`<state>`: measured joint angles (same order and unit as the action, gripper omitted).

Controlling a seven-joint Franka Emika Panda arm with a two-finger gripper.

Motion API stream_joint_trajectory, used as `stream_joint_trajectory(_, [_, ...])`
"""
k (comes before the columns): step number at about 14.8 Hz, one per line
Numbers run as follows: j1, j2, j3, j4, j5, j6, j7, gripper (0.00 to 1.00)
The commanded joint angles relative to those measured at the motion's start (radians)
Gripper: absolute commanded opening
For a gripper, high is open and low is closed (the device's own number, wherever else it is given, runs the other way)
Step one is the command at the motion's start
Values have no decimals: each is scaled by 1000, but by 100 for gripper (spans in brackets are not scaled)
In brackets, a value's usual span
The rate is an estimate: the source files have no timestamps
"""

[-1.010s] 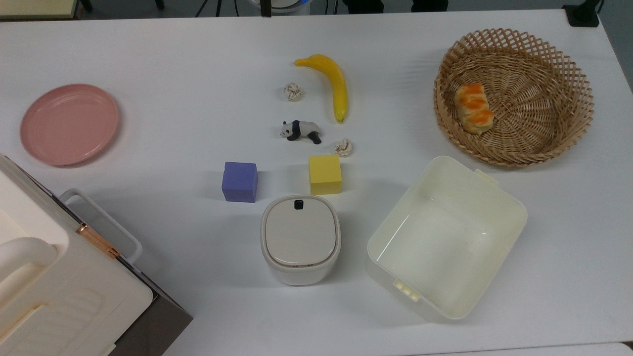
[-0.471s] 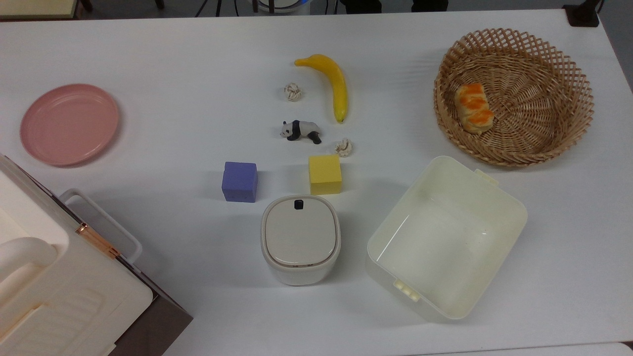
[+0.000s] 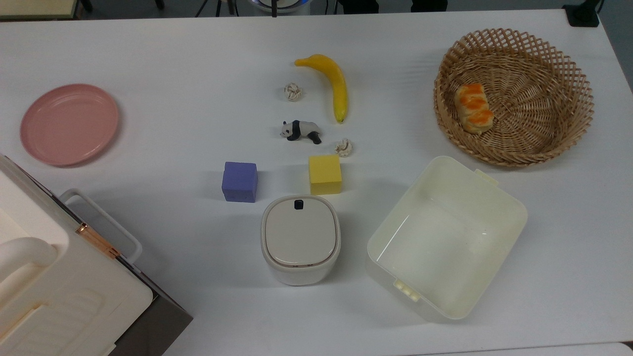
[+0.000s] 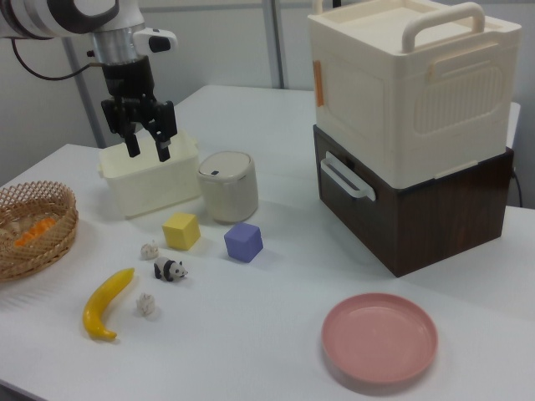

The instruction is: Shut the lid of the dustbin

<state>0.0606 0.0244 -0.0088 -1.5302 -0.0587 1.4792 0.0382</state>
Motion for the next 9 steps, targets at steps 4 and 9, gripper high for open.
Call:
stream_joint_trajectory(4, [1,-21,-3,-15,-29,3,-26,100])
stream_joint_trajectory(9, [1,-23,-3,-11,-23,4,-24,100])
